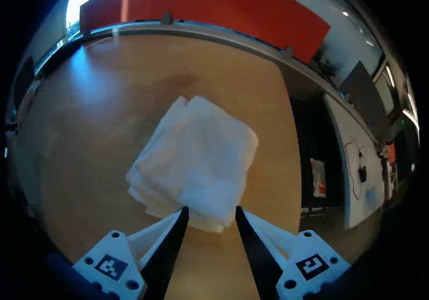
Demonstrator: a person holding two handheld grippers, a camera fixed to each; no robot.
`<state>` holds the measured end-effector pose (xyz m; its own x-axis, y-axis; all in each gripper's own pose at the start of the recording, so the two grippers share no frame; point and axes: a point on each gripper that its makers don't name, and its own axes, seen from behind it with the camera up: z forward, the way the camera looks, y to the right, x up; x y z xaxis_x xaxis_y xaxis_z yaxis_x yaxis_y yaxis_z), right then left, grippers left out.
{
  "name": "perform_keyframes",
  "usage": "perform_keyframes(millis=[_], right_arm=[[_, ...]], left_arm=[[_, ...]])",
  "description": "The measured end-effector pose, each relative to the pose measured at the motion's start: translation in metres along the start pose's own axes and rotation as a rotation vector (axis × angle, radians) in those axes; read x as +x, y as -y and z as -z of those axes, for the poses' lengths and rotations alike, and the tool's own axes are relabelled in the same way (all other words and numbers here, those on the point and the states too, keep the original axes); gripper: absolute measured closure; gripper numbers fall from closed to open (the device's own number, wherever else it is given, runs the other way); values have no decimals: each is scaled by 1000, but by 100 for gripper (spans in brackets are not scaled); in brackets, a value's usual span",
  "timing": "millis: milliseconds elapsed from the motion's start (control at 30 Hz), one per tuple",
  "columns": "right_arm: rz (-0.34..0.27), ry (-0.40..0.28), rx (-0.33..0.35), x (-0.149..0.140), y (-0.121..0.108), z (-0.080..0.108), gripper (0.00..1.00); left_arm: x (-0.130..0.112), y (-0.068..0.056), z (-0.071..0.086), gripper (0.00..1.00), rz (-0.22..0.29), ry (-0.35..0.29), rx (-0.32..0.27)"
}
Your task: Fold towel
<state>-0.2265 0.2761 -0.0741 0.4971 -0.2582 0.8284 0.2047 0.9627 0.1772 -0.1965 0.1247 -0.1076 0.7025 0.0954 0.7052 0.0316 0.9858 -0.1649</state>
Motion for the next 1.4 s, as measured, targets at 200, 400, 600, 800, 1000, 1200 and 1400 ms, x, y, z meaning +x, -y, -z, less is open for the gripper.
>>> perform_keyframes(millis=[200, 400, 600, 800, 1000, 1200, 1400], right_arm=[[22, -23, 44, 14, 26, -4, 33], [29, -46, 95, 29, 55, -10, 33], [31, -60, 134, 40, 78, -17, 34], [42, -60, 147, 44, 87, -21, 39], [43, -55, 141, 44, 87, -25, 55], [31, -52, 151, 44, 88, -25, 79], [34, -51, 155, 43, 88, -26, 94]], left_arm=[[-1, 3, 2, 15, 7, -4, 5], [-3, 7, 4, 16, 17, -4, 13], [-5, 11, 5, 15, 24, -2, 21], [-7, 13, 7, 15, 30, 0, 25], [-9, 14, 9, 16, 35, 1, 27], [-10, 16, 9, 15, 37, 2, 30], [-11, 16, 10, 15, 38, 3, 31]])
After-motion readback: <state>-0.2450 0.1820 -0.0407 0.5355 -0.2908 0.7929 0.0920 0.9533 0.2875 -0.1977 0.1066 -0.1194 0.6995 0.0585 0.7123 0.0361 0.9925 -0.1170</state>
